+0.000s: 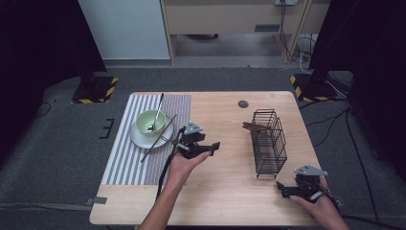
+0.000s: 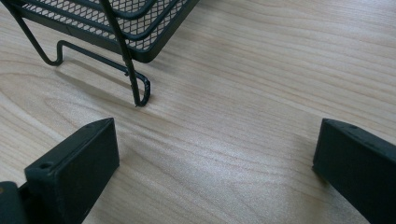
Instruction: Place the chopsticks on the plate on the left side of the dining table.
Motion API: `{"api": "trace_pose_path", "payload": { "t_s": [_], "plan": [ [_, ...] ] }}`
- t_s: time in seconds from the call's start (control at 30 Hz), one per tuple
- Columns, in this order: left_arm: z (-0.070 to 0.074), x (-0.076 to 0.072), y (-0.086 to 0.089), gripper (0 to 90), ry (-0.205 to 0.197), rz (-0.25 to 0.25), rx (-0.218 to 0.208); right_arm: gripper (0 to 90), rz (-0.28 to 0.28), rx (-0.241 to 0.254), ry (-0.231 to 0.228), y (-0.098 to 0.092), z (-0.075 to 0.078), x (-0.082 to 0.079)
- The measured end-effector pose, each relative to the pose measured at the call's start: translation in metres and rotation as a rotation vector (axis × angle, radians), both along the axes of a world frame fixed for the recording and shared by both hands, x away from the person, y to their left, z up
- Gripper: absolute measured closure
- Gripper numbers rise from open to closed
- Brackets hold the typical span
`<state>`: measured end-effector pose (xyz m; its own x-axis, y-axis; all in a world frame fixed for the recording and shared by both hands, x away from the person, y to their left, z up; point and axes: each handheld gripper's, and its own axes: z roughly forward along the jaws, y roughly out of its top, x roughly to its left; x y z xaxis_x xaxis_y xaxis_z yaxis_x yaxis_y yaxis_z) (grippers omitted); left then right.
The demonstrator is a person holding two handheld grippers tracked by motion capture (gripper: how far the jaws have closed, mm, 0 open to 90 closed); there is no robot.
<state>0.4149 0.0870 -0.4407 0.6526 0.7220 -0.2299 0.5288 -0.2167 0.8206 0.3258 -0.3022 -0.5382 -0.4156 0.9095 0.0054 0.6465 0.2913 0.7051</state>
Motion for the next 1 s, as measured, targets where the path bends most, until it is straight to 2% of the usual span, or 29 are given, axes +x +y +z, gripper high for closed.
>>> {"api": "trace_pose_path", "payload": {
  "t_s": [0.2, 0.33, 0.5, 0.7, 1.0],
  "plan": [
    [0.010, 0.002, -0.013, 36.6, -0.026, -0.030, -0.004, 0.4, -0.002, -0.001, 0.000, 0.000, 0.000, 0.000],
    [0.019, 0.004, -0.020, 37.1, -0.041, -0.053, -0.002, 0.4, -0.002, -0.001, -0.001, 0.000, 0.000, -0.001],
    [0.028, 0.008, -0.027, 38.1, -0.058, -0.060, -0.004, 0.4, -0.002, -0.001, -0.001, 0.000, 0.000, -0.001],
    [0.034, 0.010, -0.035, 36.9, -0.074, -0.072, -0.025, 0.4, -0.002, -0.001, -0.001, 0.000, 0.000, -0.001],
    [0.043, 0.011, -0.043, 41.9, -0.103, -0.099, -0.016, 0.4, -0.002, -0.001, -0.001, 0.000, 0.000, -0.001]
  ]
}}
